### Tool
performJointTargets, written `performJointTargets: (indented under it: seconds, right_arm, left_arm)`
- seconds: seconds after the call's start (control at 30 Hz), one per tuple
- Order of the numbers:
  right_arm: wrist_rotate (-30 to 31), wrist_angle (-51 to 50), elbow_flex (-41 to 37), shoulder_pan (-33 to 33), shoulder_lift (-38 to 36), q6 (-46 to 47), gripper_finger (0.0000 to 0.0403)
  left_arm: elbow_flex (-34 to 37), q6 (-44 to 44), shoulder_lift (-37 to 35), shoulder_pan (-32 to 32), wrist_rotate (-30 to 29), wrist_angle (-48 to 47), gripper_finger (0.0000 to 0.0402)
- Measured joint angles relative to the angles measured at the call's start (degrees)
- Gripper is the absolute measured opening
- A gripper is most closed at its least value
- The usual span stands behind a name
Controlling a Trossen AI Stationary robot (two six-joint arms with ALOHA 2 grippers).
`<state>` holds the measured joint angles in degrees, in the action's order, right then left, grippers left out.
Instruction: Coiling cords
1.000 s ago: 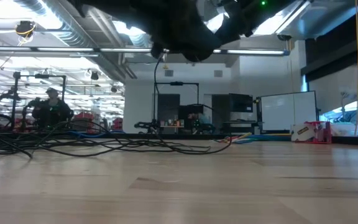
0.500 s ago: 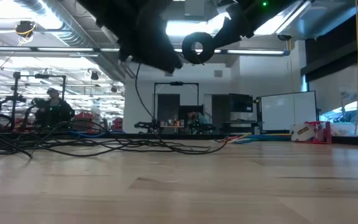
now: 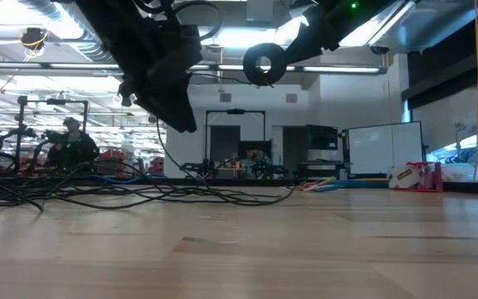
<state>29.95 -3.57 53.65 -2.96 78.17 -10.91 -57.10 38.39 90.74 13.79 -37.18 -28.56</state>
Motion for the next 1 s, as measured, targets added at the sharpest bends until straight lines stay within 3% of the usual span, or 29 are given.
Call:
performJointTargets:
  seconds: [0.53,0.83,0.9,1.0]
  right_arm:
    - [-1.07,-0.20,0.00,0.00,-0.02,-0.05,0.0003]
    - [-1.09,-0.66,0.00,0.00,-0.02,-0.05,0.0003]
    - [-1.09,-0.97,0.00,0.00,-0.02,-0.05,0.0003]
    - [-1.09,-1.05,0.00,0.00,-0.02,-0.09,0.0003]
  left_arm:
    - [0.00,-14.84,-6.87,-1.42,-0.49,3.23,0.0141]
    - [0.02,-13.37,-7.06,-6.23,-3.72,-3.79,0.0141]
    - [0.02,-13.93,-7.06,-6.34,-2.01,-3.86,0.0140]
    - [0.02,-15.60,-7.96,-5.99,5.59,-3.09,0.0140]
